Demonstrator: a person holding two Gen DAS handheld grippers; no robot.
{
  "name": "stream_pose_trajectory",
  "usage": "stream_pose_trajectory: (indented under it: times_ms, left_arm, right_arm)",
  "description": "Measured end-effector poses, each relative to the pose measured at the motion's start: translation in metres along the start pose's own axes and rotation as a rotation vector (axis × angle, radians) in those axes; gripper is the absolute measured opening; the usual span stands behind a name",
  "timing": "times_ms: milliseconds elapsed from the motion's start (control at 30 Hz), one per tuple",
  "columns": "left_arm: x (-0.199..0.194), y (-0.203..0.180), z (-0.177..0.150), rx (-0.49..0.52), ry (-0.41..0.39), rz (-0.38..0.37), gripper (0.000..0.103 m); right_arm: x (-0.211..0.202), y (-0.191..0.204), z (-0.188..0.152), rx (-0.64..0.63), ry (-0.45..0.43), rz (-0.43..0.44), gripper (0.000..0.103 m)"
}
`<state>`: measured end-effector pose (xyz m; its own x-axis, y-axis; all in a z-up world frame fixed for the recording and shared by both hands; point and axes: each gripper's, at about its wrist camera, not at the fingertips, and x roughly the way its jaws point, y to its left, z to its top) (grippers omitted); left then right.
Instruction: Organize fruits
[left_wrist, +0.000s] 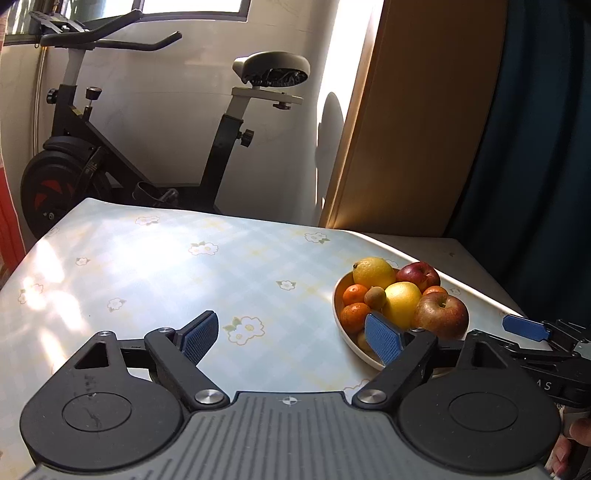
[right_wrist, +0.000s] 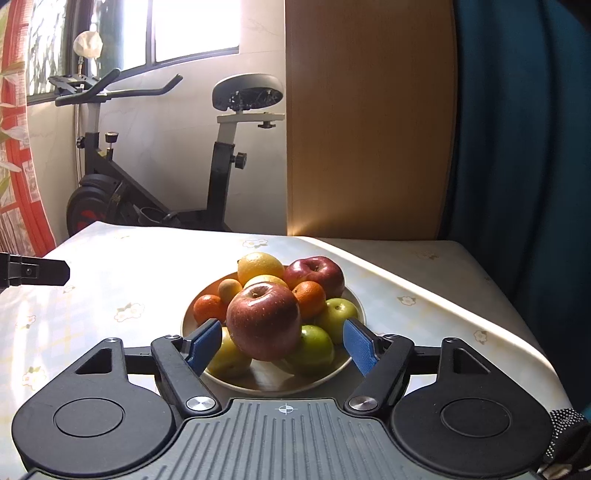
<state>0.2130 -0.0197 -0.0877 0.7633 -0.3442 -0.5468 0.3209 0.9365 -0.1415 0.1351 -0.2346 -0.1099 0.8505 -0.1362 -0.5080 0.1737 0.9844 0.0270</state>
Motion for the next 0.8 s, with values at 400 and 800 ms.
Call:
stream_pose_trajectory:
  times_ms: [400, 800]
  left_arm:
    - [-0.059, -0.010, 0.006, 0.071, -0.087, 0.007, 0.096]
    - [-0.118, -0.015, 0.008, 0.096, -0.138, 0.046, 0.098]
  right_arm:
    - [-0.054, 0.007, 0.016, 0.060, -0.069, 0.003, 0.103]
    - [-0.111, 0.032, 0.021, 0.038, -0.073, 0.044, 0.103]
